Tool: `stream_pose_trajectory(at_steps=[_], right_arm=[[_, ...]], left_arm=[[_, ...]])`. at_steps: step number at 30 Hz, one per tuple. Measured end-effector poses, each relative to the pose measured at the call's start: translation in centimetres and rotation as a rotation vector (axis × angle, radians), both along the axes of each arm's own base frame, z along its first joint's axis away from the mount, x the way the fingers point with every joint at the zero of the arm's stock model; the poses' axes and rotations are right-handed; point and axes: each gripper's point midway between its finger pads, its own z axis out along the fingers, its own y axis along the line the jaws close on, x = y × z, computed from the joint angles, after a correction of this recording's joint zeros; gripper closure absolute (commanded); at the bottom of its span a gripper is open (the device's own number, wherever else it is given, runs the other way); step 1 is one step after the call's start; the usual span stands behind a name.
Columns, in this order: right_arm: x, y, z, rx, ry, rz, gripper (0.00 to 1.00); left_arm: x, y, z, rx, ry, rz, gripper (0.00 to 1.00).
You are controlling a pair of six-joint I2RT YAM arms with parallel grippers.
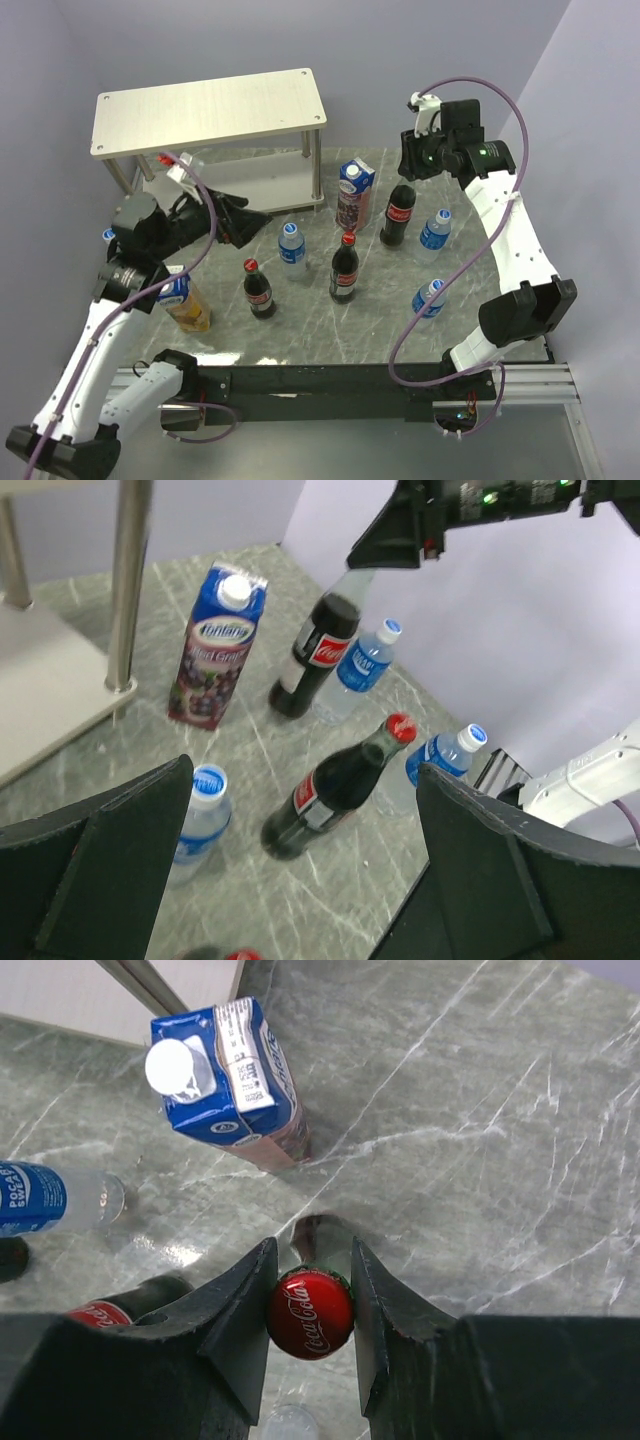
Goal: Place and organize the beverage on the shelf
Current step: Pick up the drink from the center of the board.
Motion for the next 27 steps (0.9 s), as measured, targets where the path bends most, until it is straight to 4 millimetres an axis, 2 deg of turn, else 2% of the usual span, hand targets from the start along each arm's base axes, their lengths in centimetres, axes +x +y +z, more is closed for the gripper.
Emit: stream_pose_trajectory(at_steps=[4,6,9,14,18,22,27], right_arm=[[-0.6,0.0,-0.3,-0.007,0.025,-0.005,1.00],[-0.8,0.2,0.5,-0.012,0.023,-0.003,1.00],[-0.8,0.6,2.8,-0.005,-0.020,0.001,1.00],[-1.4,1.3,7.3,0.026,-0.111,0.004,1.00],[-1.9,1.5,9.4,0.047,-0.144,0.001,1.00],[-1.8,1.8,10.3,0.061,-0.154,-0.002,1.00],[-2.1,1.9,9.8,0.065,-0.128,-0.007,1.00]], left_arm=[[0.7,-2.1,1.4,0.016,-0.028,-0.046,0.01],[1.3,-3.2,1.9,0.027,-0.043,-0.060,0.01],[2.3,-5.1,2.2,0.043,-0.062,-0.093,0.01],[3.7,-8.6,0.7,0.078,-0.062,-0.151,0.00],[4.5,-12.0,0.4,0.119,-0.094,-0.201,0.01],[5.1,-14.7,1.3,0.134,-0.182,-0.230,0.01],[6.5,-17.4,1.4,0.167,-0.275,-0.254,0.01]])
